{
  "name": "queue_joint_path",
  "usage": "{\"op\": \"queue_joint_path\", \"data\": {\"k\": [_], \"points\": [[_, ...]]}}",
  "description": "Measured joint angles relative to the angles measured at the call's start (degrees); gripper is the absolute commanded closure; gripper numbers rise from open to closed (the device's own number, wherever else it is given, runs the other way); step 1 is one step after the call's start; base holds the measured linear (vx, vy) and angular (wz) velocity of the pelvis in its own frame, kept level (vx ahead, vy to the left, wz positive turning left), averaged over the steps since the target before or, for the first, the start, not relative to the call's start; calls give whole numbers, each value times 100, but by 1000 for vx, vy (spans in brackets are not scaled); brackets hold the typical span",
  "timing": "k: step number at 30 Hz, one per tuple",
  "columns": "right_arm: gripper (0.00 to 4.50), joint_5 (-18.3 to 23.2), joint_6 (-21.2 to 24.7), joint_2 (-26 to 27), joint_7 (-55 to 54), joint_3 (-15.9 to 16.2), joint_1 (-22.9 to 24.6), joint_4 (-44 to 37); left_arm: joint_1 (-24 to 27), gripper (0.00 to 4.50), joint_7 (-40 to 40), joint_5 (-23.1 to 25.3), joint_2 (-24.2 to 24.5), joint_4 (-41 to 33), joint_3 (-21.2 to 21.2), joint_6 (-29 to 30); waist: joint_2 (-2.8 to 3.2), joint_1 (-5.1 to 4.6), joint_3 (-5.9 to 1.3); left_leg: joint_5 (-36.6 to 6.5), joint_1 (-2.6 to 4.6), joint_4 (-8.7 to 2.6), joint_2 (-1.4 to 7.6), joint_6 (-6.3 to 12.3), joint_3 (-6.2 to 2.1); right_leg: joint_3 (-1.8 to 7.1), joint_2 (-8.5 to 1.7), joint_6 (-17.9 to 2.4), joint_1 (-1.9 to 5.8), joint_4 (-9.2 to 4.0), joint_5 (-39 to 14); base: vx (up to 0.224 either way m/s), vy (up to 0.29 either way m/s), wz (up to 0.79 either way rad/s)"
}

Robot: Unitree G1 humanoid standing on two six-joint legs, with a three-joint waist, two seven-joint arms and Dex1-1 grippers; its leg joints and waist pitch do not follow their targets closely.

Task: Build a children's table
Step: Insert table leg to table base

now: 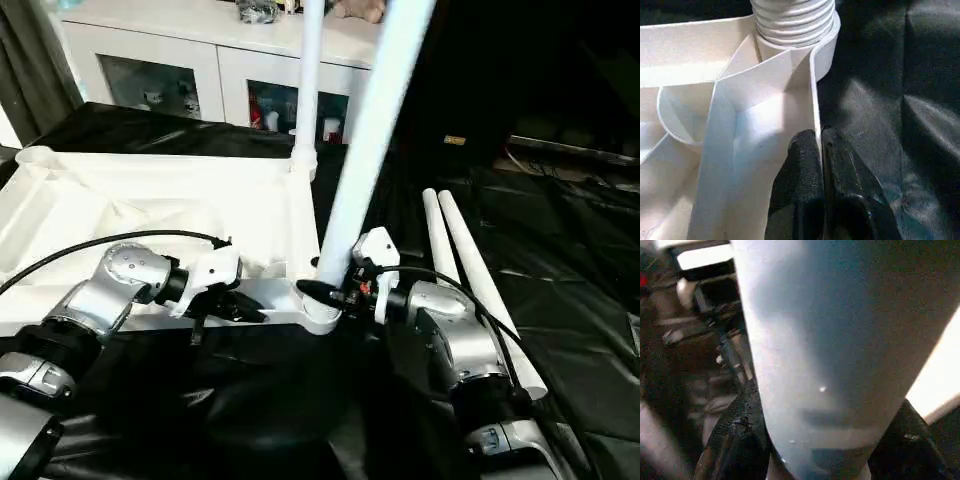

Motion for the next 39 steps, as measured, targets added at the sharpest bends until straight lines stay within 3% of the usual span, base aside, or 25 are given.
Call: {"op": "queue_joint_path", "data": {"k": [6,21,29,39], "points": [[257,-72,-257,-24,144,97,-36,108,6,450,-54,4,42,-33,-17,0,-1,0,-1,-2,7,-2,0,-3,0,0,0,7,4,0,-7,0,0,0],[257,-67,-414,-17,454,149,-2,138,65,450,-294,-75,134,-86,-34,-5,-11,-3,-7,-3,9,-54,-2,-5,0,-2,7,7,33,-42,-19,0,0,0],[257,-59,-511,41,591,160,-59,355,127,450,-308,-72,192,-183,-96,11,-12,-13,-4,-17,93,-74,-1,-24,0,-4,12,8,80,-69,-31,0,0,0],[257,-59,-587,96,604,142,-87,451,130,450,-305,-93,210,-184,-73,76,-17,-15,-4,-26,100,-90,-1,-37,-1,-3,12,9,80,-74,-35,0,0,0]]}}
